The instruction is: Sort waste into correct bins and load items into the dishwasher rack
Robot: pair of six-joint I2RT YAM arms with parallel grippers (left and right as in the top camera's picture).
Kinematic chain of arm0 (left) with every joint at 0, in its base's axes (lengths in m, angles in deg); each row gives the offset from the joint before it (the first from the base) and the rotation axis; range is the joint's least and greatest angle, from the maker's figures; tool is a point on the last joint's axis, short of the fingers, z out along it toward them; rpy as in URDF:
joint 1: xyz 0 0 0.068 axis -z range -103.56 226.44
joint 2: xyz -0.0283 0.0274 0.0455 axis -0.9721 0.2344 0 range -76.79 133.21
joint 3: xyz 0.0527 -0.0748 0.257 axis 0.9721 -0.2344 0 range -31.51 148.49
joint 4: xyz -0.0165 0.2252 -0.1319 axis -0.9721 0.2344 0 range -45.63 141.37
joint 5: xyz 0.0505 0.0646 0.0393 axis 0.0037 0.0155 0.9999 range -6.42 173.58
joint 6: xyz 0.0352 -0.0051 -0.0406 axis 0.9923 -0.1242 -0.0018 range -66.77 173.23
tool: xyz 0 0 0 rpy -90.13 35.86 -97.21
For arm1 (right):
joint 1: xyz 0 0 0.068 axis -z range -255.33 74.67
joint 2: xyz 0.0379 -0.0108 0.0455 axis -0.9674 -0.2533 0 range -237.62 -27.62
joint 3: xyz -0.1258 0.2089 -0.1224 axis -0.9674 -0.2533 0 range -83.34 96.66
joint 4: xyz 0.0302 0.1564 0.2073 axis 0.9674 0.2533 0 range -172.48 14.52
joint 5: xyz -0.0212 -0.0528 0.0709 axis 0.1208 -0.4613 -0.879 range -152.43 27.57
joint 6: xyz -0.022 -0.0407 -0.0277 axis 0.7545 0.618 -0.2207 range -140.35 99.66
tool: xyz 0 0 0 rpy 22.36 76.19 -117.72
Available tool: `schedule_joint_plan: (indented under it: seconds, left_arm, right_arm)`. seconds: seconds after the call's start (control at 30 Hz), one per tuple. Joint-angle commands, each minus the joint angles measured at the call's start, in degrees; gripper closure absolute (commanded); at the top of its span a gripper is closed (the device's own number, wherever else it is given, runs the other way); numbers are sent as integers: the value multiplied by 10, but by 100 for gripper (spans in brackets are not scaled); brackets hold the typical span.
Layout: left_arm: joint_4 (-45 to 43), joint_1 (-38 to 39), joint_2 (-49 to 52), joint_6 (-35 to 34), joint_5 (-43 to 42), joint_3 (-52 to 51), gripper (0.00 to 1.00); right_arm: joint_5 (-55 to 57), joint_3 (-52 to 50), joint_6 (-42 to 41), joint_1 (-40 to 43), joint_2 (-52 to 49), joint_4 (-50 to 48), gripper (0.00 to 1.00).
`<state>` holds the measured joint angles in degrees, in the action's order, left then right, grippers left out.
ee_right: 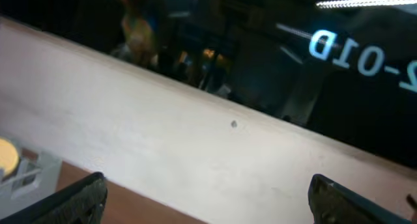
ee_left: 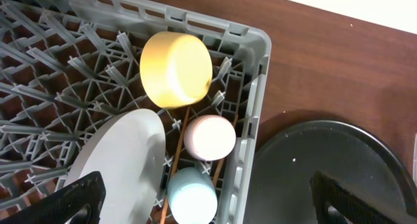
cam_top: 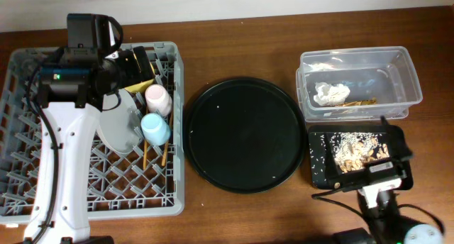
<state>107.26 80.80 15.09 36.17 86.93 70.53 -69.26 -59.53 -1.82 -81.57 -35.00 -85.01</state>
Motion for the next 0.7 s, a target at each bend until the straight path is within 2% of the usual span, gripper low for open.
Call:
schedule_joint_plan:
  seconds: [0.0, 0.1, 0.23, 0.43, 0.57, 0.67]
  left_arm:
    - [0, -1, -1, 9, -4, 9, 1]
    - [0, -1, -1, 9, -4, 9, 1]
    - [0, -1, -1, 9, -4, 9, 1]
    - [0, -1, -1, 9, -4, 9, 1]
    - [0, -1, -1, 9, -4, 9, 1]
    - [0, -1, -1, 9, -4, 9, 1]
  right_arm:
    - [9, -96, -41, 12, 52, -65, 1]
    - [8, -158, -41, 12, 63, -125, 1]
    - [0, -225, -45, 12, 67, -154, 1]
    - [0, -235, -56, 33, 72, -71, 1]
    - [0, -235, -56, 71, 72, 56, 1]
    - [21, -235, -62, 85, 72, 67, 1]
